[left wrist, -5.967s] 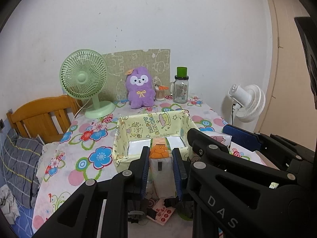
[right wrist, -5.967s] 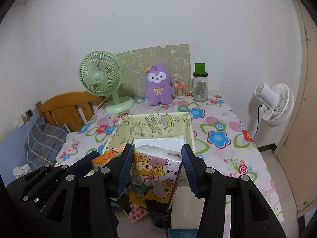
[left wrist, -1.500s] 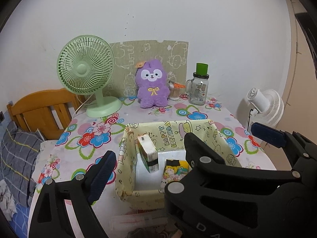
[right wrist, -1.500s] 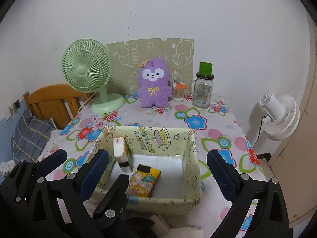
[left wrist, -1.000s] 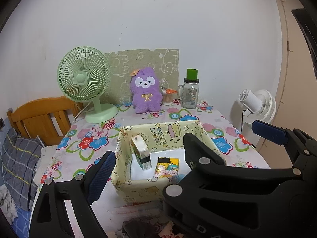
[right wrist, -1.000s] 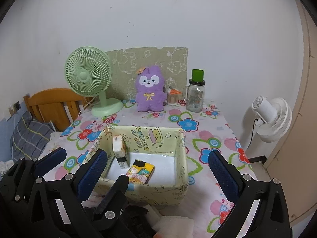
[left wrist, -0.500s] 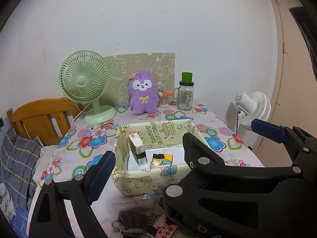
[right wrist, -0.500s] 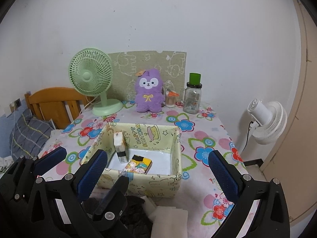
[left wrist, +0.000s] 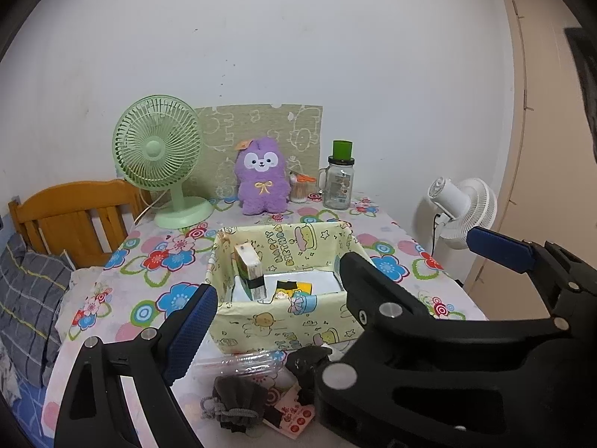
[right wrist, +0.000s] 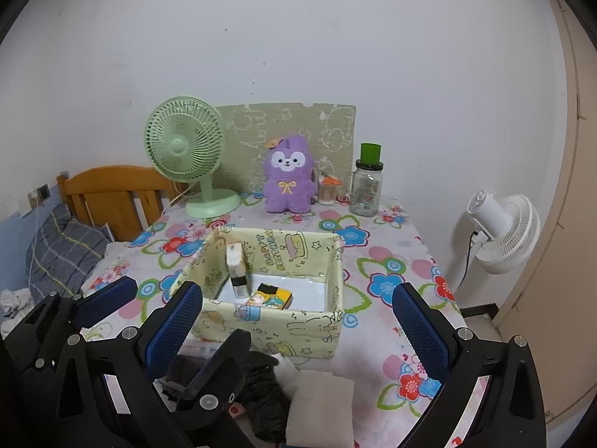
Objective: Organize soft objects
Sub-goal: 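Withdraw both tools from the box back toward the remaining items, then grasp the white cloth with the right tool while the left grasps the black bag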
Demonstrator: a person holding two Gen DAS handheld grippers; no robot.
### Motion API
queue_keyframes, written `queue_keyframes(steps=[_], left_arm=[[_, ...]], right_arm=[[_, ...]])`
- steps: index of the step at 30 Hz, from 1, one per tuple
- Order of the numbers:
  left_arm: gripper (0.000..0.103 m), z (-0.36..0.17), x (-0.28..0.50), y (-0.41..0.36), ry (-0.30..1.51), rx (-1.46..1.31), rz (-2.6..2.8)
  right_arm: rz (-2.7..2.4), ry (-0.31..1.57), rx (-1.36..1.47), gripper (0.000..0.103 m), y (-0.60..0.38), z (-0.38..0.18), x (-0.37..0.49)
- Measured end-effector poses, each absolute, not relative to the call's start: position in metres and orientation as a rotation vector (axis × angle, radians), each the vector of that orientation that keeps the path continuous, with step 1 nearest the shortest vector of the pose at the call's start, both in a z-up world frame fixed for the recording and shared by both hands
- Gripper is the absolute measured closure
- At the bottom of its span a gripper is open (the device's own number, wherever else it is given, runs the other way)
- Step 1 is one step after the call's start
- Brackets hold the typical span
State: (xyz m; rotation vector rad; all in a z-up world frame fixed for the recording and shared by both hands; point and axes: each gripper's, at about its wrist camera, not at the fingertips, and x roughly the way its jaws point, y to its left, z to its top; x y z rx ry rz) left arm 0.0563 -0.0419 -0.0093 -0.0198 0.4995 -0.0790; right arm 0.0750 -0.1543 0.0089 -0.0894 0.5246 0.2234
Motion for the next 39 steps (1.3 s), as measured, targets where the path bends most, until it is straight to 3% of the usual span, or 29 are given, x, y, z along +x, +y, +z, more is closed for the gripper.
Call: queue_keyframes(steps=[39], left_arm=[[0.01,-0.074,0.035,-0.052,0.58,-0.065,-0.096]], right_arm=[[0.254,0.559,-0.054,0.001,-0.173,-0.05,0.043]])
